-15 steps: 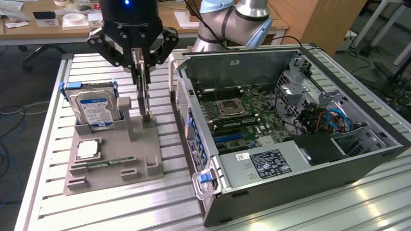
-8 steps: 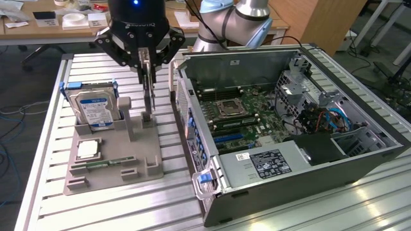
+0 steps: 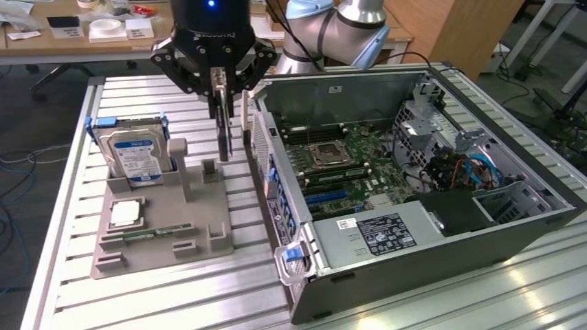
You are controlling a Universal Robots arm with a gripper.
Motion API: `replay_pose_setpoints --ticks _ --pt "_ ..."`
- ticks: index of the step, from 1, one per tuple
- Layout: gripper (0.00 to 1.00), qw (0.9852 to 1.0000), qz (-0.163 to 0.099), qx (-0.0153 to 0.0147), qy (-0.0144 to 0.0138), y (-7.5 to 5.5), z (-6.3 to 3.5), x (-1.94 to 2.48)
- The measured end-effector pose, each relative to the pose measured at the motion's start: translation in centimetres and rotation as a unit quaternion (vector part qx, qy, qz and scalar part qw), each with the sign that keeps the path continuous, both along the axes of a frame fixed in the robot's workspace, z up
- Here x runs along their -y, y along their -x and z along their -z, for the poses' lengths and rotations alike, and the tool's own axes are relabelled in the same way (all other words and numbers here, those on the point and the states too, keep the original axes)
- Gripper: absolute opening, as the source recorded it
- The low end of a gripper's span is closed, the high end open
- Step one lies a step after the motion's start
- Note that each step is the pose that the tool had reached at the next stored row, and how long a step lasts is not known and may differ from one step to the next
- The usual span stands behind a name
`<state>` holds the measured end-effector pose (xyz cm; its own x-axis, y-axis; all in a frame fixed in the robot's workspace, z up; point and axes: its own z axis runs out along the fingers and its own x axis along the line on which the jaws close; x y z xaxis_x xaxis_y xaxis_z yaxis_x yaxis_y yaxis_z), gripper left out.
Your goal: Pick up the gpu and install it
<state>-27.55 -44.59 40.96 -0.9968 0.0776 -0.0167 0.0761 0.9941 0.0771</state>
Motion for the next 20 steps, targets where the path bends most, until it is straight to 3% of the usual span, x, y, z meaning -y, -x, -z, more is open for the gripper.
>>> replay_pose_setpoints --ticks 20 --pt "0.27 1.0 0.0 0.0 -0.0012 -3.6 0.0 0.0"
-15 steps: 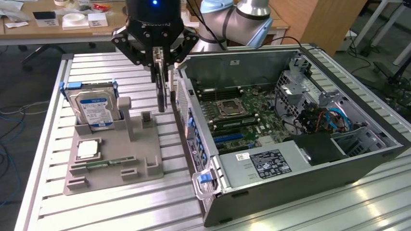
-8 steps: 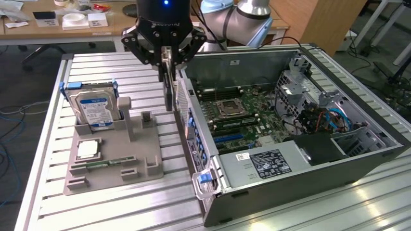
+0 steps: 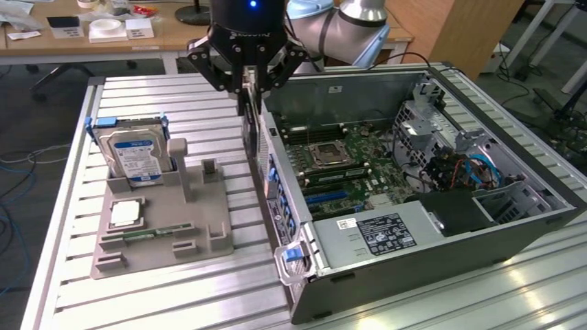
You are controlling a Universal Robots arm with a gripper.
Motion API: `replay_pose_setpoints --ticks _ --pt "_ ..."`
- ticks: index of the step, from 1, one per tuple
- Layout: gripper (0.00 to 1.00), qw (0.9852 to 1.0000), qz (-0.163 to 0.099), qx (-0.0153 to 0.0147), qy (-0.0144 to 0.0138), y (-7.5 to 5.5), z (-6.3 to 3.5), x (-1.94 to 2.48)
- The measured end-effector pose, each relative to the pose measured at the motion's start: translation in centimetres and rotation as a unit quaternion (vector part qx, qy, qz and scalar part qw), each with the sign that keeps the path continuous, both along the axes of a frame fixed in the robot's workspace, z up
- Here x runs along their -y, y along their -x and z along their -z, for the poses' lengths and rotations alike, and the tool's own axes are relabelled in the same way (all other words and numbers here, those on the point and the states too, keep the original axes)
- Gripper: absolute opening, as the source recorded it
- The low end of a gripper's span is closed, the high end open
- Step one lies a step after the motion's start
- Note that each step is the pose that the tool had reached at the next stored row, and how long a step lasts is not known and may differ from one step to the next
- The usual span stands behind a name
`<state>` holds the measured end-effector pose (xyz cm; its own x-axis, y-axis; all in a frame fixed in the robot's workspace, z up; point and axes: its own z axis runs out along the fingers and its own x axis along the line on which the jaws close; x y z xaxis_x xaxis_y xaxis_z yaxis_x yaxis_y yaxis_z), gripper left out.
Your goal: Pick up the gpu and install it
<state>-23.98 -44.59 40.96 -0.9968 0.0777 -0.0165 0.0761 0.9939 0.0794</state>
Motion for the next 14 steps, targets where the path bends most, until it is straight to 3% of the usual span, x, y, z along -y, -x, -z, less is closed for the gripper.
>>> replay_pose_setpoints --ticks 14 --pt "0.27 1.0 0.0 0.0 -0.0003 -2.0 0.0 0.0"
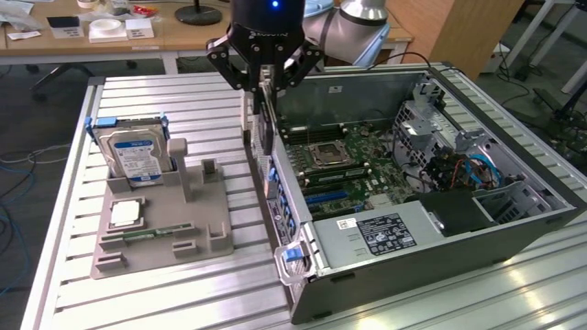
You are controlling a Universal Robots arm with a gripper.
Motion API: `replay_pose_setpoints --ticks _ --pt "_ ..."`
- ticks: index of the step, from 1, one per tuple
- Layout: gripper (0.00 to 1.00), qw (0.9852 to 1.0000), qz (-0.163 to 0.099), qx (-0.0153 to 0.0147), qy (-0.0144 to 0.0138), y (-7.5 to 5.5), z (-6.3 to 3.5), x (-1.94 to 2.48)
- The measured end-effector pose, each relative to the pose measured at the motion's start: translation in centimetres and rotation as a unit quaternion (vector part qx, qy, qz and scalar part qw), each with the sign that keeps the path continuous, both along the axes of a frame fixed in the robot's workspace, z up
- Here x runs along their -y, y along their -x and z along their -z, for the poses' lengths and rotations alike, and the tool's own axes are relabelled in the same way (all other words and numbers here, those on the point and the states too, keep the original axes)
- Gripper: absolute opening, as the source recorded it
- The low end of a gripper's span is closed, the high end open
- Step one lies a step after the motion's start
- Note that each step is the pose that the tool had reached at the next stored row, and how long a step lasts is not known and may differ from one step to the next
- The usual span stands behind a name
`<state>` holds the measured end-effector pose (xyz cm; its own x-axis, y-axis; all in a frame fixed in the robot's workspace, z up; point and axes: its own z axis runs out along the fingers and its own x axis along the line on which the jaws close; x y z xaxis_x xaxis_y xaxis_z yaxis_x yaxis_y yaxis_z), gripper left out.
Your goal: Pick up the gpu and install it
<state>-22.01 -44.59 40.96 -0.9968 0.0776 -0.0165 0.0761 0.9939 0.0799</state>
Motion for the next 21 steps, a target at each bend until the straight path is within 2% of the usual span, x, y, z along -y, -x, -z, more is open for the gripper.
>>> replay_pose_setpoints --ticks 21 --pt "0.27 1.0 0.0 0.0 -0.0004 -2.7 0.0 0.0"
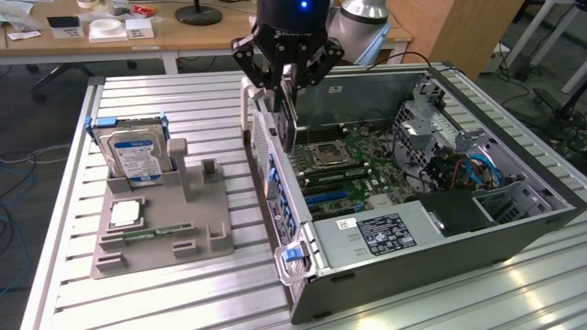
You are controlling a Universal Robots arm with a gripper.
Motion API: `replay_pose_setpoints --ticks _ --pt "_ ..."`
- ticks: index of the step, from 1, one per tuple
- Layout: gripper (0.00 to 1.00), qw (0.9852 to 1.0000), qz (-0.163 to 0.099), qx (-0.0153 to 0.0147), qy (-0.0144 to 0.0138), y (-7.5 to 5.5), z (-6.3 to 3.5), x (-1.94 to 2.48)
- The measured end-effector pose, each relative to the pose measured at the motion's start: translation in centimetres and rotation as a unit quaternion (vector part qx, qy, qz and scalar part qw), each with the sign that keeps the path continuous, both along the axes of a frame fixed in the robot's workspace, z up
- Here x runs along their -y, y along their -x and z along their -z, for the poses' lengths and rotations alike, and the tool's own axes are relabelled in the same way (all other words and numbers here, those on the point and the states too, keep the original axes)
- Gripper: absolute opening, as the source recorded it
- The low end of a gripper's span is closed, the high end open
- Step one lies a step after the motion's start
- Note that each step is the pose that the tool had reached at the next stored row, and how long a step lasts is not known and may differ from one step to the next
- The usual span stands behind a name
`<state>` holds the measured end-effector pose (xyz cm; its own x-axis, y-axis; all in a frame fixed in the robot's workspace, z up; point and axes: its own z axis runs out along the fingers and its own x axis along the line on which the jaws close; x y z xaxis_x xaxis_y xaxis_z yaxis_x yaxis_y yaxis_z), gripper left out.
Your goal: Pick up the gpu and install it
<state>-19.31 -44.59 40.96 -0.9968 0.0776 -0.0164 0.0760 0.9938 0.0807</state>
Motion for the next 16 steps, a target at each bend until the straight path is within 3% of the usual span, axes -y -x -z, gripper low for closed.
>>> replay_pose_setpoints --ticks 8,16 --pt "0.27 1.0 0.0 0.0 -0.0001 -0.91 0.0 0.0" --pt "0.27 1.0 0.0 0.0 -0.0001 -0.95 0.0 0.0"
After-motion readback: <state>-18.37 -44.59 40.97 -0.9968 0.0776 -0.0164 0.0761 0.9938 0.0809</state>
